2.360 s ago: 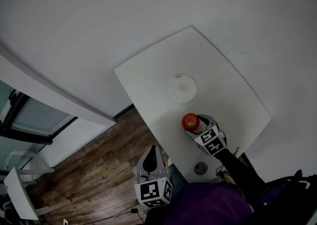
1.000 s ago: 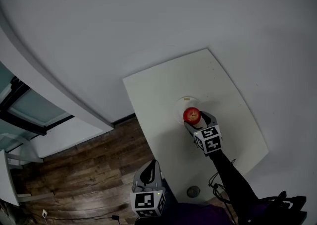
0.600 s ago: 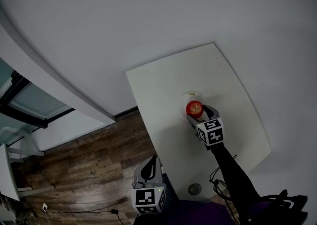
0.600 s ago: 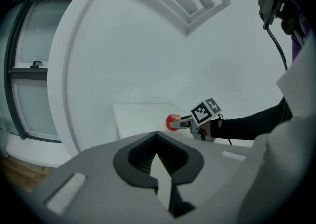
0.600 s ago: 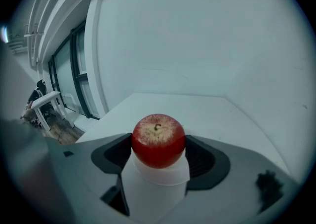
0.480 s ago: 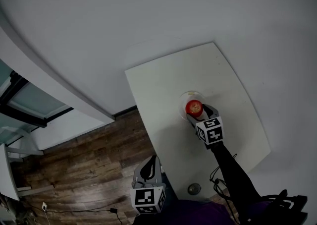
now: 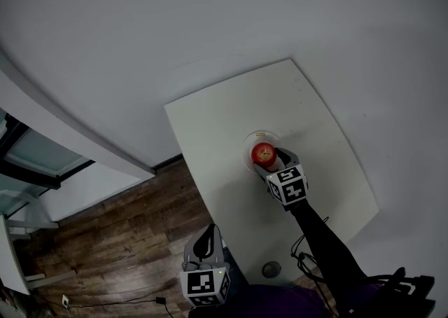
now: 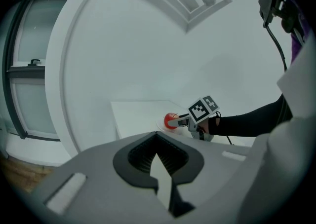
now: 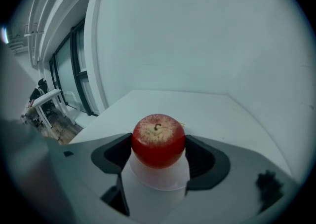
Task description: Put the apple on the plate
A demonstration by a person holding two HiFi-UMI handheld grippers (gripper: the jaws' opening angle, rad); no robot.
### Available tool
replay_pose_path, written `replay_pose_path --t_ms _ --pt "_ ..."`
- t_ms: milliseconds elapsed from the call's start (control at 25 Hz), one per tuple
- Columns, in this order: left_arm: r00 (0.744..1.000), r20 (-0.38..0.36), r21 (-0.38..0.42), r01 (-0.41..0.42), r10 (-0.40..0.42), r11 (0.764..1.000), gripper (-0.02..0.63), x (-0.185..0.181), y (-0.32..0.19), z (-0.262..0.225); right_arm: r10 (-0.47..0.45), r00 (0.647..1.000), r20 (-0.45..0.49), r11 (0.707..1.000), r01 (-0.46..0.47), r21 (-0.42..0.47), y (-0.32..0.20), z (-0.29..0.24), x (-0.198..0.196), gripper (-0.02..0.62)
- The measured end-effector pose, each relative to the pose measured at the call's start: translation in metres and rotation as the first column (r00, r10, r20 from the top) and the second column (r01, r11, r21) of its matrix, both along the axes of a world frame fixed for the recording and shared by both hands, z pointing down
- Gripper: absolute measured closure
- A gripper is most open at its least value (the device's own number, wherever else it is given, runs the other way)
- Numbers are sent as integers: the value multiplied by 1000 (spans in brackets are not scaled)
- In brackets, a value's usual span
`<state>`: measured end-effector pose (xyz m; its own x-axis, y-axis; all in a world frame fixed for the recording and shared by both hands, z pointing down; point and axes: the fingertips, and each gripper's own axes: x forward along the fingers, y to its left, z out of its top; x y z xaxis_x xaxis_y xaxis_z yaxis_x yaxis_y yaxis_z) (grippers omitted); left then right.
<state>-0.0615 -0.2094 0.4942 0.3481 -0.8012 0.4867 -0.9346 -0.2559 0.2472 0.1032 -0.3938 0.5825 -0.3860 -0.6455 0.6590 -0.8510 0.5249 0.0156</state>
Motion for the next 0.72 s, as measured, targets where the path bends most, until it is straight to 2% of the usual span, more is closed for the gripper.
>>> replay_pose_path --t_ms 200,720 --pt "1000 4 -10 -8 8 1000 598 -2 4 3 1 1000 -23 1000 -1 10 -1 3 0 245" --pt "1000 -9 -5 -18 18 1000 598 3 4 1 -17 1000 11 1000 17 26 5 -5 2 245"
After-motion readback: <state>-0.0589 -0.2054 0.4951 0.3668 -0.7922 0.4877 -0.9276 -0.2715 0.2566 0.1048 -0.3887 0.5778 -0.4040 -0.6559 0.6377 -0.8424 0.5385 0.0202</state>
